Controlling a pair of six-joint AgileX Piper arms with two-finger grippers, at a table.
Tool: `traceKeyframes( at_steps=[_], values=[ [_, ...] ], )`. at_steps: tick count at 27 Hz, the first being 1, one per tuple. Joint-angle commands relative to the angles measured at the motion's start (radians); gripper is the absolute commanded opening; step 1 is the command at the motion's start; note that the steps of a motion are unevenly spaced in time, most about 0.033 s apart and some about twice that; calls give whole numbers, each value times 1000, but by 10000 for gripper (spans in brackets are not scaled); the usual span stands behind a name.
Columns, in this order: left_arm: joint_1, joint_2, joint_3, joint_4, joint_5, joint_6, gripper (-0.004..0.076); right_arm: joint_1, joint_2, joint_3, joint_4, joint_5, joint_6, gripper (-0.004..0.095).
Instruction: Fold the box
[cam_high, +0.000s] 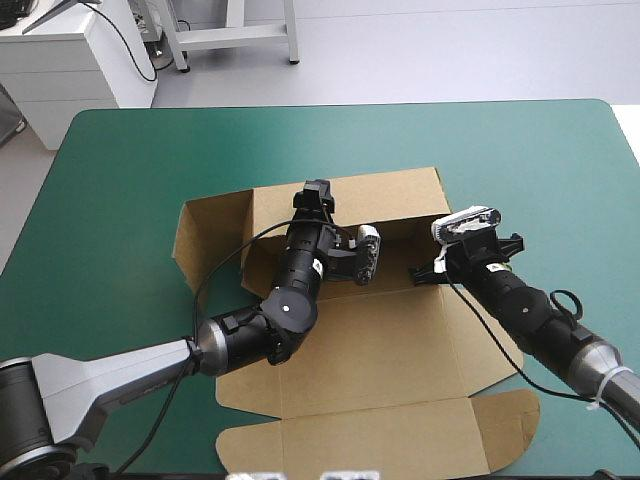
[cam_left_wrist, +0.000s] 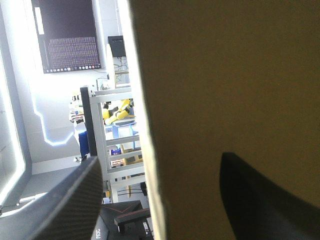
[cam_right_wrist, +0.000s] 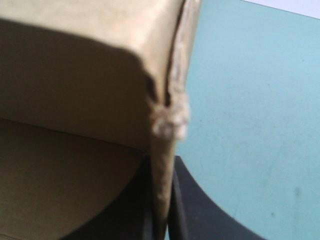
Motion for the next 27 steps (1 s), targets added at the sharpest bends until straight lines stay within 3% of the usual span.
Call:
traceKeyframes(
  at_steps=[1, 6, 17, 19, 23, 26, 27],
  values=[
    [-30, -41, -24, 34, 84, -17, 487, -3, -16, -58, -17, -85, -32, -21],
    [-123, -41, -24, 16, 179, -17, 487, -3, 58, -163, -15, -62, -119, -21],
    [-262, -43, -24, -155, 274, 9, 482, -132, 215, -345, 11, 161, -135, -21],
    [-271, -43, -24, -209, 274, 89, 393, -145, 225, -354, 11, 196, -130, -21],
    [-271, -46, -44, -362, 278, 287, -5, -151, 235, -354, 5, 221, -122, -21],
    [-261, -62, -110, -620, 281, 580, 12, -152, 242, -354, 0, 231, -122, -21],
    [-240, -64, -173, -878, 317, 781, 12, -157, 244, -354, 0, 245, -121, -21]
  ],
)
